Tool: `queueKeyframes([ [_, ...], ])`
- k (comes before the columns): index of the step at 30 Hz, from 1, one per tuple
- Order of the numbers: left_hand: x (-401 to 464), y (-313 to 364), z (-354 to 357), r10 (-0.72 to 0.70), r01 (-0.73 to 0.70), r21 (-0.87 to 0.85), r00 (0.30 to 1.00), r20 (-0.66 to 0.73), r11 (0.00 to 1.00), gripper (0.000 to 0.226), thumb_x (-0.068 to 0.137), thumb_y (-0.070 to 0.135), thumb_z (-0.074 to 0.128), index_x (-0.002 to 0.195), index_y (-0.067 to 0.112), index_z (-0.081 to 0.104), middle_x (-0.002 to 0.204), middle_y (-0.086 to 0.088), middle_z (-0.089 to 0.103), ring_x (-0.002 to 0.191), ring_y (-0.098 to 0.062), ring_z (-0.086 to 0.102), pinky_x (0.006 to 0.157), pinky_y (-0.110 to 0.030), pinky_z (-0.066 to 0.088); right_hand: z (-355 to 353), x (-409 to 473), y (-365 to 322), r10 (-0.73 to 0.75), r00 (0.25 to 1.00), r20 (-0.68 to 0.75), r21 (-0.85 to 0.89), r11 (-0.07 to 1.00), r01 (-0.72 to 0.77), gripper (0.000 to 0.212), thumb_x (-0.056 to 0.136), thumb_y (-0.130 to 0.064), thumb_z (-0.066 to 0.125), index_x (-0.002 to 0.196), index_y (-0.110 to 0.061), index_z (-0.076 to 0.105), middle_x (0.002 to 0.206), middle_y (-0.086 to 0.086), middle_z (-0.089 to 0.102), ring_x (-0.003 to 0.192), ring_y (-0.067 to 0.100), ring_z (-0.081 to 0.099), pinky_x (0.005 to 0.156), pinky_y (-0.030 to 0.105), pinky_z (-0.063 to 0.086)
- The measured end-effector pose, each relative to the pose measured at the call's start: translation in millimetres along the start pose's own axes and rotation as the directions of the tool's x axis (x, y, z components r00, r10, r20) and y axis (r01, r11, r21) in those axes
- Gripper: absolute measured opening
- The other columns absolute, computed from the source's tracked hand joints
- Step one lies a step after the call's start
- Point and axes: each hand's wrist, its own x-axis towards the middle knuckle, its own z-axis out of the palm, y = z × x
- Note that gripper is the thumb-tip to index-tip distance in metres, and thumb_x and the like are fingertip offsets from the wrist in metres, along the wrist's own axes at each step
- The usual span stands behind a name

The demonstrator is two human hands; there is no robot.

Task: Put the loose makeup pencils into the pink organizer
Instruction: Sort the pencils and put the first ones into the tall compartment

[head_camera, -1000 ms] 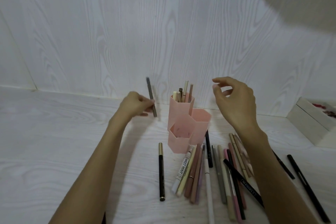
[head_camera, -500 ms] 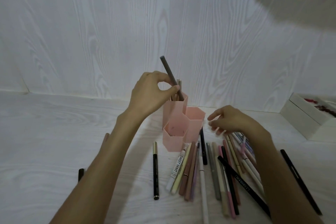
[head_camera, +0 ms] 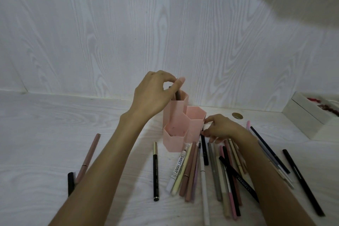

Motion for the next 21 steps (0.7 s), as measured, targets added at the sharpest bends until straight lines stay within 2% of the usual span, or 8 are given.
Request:
queueKeyframes([
  [4, 2, 0, -6, -0.049, 0.049, -0.089, 0.999, 0.004, 0.995, 0.049, 0.099, 0.052, 0.029, 0.115, 0.025, 0.067, 0.126, 0.011, 0.062, 0.121, -0.008, 0.051, 0.085, -0.026, 0.033, 2, 0, -2, -0.037, 0.997, 0.068, -0.003, 0.999, 0.037, 0.059, 0.085, -0.011, 0.065, 0.139, -0.013, 0.042, 0.069, -0.001, 0.058, 0.049, 0.008, 0.059, 0.037, 0.014, 0.044],
  [7, 0, -6, -22, -0.105, 0.103, -0.069, 0.994, -0.021, 0.992, 0.039, 0.098, 0.049, 0.036, 0.115, 0.028, 0.065, 0.122, 0.013, 0.063, 0.105, -0.005, 0.056, 0.083, -0.027, 0.036, 2, 1, 0, -0.046, 0.997, 0.061, -0.006, 0.999, 0.046, 0.051, 0.085, -0.011, 0.064, 0.134, -0.014, 0.049, 0.064, -0.002, 0.058, 0.039, 0.002, 0.057, 0.037, 0.013, 0.043],
  [9, -3, -14, -41, -0.177, 0.176, 0.032, 0.983, 0.049, 0.984, 0.031, 0.096, 0.047, 0.045, 0.109, 0.029, 0.066, 0.114, 0.013, 0.065, 0.1, -0.009, 0.06, 0.081, -0.028, 0.038, 2, 2, 1, -0.054, 0.998, 0.04, -0.006, 0.998, 0.054, 0.049, 0.085, -0.011, 0.065, 0.132, -0.014, 0.051, 0.064, -0.001, 0.058, 0.033, 0.0, 0.055, 0.036, 0.012, 0.042],
  [11, -8, -26, -63, -0.322, 0.278, 0.223, 0.926, 0.197, 0.934, 0.028, 0.092, 0.047, 0.052, 0.105, 0.026, 0.066, 0.106, 0.008, 0.068, 0.098, -0.017, 0.064, 0.085, -0.031, 0.045, 3, 1, 3, -0.051, 0.999, 0.005, -0.003, 0.999, 0.051, 0.048, 0.085, -0.011, 0.065, 0.131, -0.014, 0.052, 0.063, 0.001, 0.059, 0.03, -0.001, 0.053, 0.035, 0.012, 0.041],
  [14, -26, -47, -94, -0.596, 0.42, 0.49, 0.75, 0.286, 0.764, 0.034, 0.087, 0.05, 0.06, 0.096, 0.017, 0.063, 0.084, -0.001, 0.069, 0.083, -0.022, 0.069, 0.088, -0.038, 0.055, 6, -1, 4, -0.045, 0.997, -0.062, -0.013, 0.999, 0.044, 0.047, 0.084, -0.011, 0.065, 0.129, -0.015, 0.053, 0.061, 0.002, 0.058, 0.028, -0.001, 0.05, 0.033, 0.01, 0.037],
  [16, -47, -62, -111, -0.724, 0.454, 0.615, 0.62, 0.302, 0.645, 0.044, 0.085, 0.053, 0.062, 0.089, 0.009, 0.061, 0.086, -0.003, 0.071, 0.08, -0.02, 0.071, 0.084, -0.036, 0.057, 9, -3, 3, -0.042, 0.995, -0.09, -0.021, 0.999, 0.04, 0.045, 0.083, -0.012, 0.066, 0.126, -0.013, 0.055, 0.059, 0.003, 0.058, 0.036, 0.005, 0.053, 0.036, 0.014, 0.037],
  [20, -97, -79, -121, -0.866, 0.404, 0.766, 0.249, 0.434, 0.5, 0.046, 0.08, 0.057, 0.065, 0.085, 0.01, 0.066, 0.079, 0.004, 0.072, 0.066, -0.007, 0.07, 0.072, -0.023, 0.053, 11, -10, -1, -0.026, 0.992, -0.124, -0.031, 0.999, 0.022, 0.05, 0.082, -0.012, 0.068, 0.129, -0.007, 0.052, 0.064, 0.004, 0.057, 0.051, 0.013, 0.055, 0.045, 0.022, 0.04],
  [21, -107, -81, -119, -0.869, 0.371, 0.786, 0.193, 0.456, 0.495, 0.047, 0.077, 0.059, 0.067, 0.082, 0.012, 0.068, 0.076, 0.006, 0.073, 0.066, -0.006, 0.07, 0.073, -0.022, 0.052, 11, -10, 0, -0.021, 0.991, -0.133, -0.028, 0.999, 0.018, 0.053, 0.082, -0.011, 0.067, 0.131, -0.007, 0.05, 0.066, 0.006, 0.058, 0.053, 0.015, 0.056, 0.045, 0.022, 0.041],
])
